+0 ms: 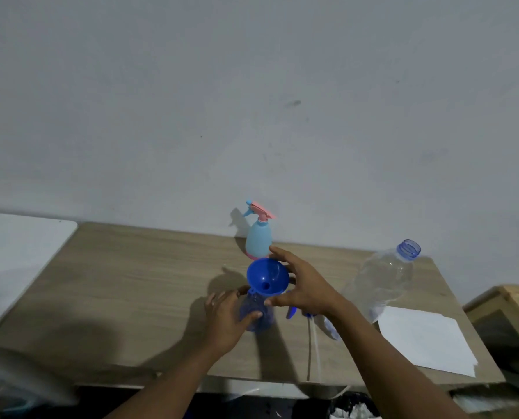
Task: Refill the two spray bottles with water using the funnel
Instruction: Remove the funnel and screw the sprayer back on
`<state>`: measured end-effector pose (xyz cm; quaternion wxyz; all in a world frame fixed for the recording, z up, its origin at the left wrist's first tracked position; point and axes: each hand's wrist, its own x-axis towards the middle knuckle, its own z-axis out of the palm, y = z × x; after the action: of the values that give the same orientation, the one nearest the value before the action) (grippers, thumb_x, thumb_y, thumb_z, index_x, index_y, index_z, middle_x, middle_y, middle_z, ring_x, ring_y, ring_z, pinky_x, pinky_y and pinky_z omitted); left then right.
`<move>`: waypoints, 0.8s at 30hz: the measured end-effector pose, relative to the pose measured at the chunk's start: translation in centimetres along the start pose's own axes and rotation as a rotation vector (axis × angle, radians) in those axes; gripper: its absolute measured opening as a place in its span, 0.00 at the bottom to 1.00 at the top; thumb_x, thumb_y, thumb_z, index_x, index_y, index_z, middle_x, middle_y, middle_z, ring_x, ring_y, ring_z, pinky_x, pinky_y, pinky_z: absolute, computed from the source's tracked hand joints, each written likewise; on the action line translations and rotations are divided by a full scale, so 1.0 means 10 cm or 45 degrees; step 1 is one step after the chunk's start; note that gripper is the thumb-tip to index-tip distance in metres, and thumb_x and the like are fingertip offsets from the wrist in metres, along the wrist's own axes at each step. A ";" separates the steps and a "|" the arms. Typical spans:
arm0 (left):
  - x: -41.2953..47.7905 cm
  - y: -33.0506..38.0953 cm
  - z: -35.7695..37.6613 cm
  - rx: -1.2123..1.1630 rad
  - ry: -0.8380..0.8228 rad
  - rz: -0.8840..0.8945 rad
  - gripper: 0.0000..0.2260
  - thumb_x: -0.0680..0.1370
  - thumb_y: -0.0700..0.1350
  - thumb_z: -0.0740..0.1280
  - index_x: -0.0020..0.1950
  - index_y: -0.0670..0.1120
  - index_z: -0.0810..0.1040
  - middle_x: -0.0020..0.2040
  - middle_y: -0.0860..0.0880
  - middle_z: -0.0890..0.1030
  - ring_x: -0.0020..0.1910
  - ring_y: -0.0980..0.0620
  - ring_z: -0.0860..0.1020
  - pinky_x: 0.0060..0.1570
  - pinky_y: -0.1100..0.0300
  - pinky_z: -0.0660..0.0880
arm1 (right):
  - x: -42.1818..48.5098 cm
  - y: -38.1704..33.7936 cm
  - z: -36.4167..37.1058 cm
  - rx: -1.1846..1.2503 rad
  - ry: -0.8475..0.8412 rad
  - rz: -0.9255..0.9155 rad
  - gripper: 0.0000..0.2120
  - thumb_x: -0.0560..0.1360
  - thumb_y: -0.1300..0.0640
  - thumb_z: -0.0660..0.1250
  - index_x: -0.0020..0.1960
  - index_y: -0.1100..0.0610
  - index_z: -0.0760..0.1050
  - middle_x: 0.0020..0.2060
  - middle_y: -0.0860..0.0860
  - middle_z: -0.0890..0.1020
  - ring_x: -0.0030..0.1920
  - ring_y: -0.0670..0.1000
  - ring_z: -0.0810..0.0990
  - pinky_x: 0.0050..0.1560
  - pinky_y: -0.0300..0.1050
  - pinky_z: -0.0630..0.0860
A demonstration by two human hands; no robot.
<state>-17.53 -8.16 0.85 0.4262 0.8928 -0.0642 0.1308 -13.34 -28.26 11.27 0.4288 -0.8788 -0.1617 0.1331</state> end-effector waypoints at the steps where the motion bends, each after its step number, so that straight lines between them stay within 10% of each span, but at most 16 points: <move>1: 0.00 -0.05 0.03 0.019 0.005 -0.010 0.23 0.68 0.65 0.68 0.56 0.53 0.83 0.48 0.55 0.85 0.49 0.52 0.82 0.52 0.53 0.70 | 0.00 0.00 0.02 0.015 0.020 -0.012 0.49 0.63 0.55 0.84 0.74 0.38 0.59 0.68 0.39 0.70 0.63 0.39 0.75 0.65 0.41 0.77; 12: 0.08 -0.11 0.11 0.024 -0.028 0.018 0.28 0.64 0.64 0.73 0.61 0.54 0.81 0.53 0.59 0.84 0.50 0.53 0.82 0.53 0.45 0.76 | -0.37 0.10 -0.12 0.515 0.659 0.112 0.46 0.63 0.58 0.84 0.74 0.44 0.64 0.61 0.47 0.74 0.58 0.49 0.80 0.45 0.33 0.80; 24: 0.09 -0.19 -0.05 0.069 0.016 0.015 0.30 0.67 0.66 0.68 0.62 0.49 0.81 0.53 0.53 0.85 0.51 0.48 0.82 0.55 0.47 0.76 | -0.61 0.81 0.68 -0.152 0.148 0.524 0.37 0.58 0.51 0.82 0.60 0.48 0.66 0.57 0.49 0.74 0.54 0.49 0.77 0.51 0.44 0.79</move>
<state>-16.28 -6.62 -0.02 0.4015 0.9028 -0.0634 0.1406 -20.11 -30.58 1.30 0.3486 -0.9232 0.0385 0.1573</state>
